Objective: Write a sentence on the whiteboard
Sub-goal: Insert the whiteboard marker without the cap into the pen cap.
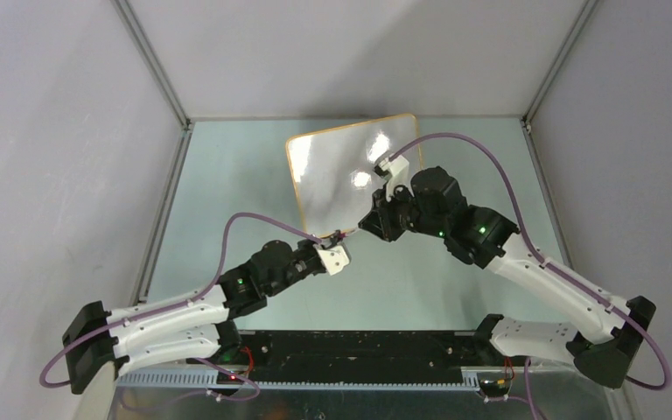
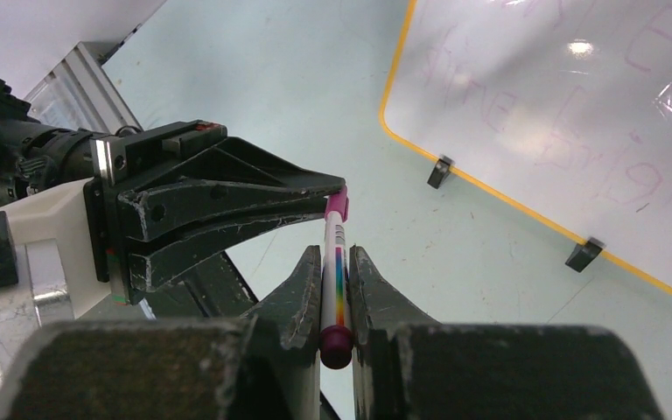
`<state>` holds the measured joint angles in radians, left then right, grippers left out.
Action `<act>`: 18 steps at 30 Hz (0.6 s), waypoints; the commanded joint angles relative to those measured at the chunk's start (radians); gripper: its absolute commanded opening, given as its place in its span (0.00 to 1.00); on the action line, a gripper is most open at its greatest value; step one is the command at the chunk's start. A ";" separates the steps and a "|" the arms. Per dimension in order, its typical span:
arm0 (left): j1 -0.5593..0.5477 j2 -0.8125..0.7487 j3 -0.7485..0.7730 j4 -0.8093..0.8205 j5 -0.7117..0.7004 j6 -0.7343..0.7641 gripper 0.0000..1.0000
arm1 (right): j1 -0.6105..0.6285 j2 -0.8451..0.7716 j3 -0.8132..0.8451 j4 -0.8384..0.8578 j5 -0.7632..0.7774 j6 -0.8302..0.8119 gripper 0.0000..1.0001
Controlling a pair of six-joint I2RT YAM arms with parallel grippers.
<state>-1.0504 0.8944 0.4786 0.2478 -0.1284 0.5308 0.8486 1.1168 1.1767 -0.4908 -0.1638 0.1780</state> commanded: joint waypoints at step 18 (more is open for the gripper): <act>0.002 0.077 -0.138 0.562 0.063 -0.275 0.00 | 0.222 0.218 0.067 -0.153 0.343 -0.070 0.00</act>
<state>-1.0412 0.9565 0.3180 0.4709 -0.1184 0.3355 1.0531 1.2865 1.2438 -0.5797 0.1299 0.1005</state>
